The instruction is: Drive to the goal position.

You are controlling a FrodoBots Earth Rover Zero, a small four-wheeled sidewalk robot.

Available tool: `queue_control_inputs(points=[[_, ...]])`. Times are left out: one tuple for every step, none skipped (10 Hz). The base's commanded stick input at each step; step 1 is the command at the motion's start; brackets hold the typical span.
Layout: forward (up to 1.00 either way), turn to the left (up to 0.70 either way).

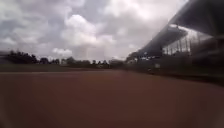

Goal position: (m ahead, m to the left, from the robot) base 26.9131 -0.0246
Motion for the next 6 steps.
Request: queue_control_inputs(points=[[0.7,-0.35],[0.7,-0.35],[0.7,-0.35],[0.7,-0.35],[0.7,-0.35],[0.7,-0.35]])
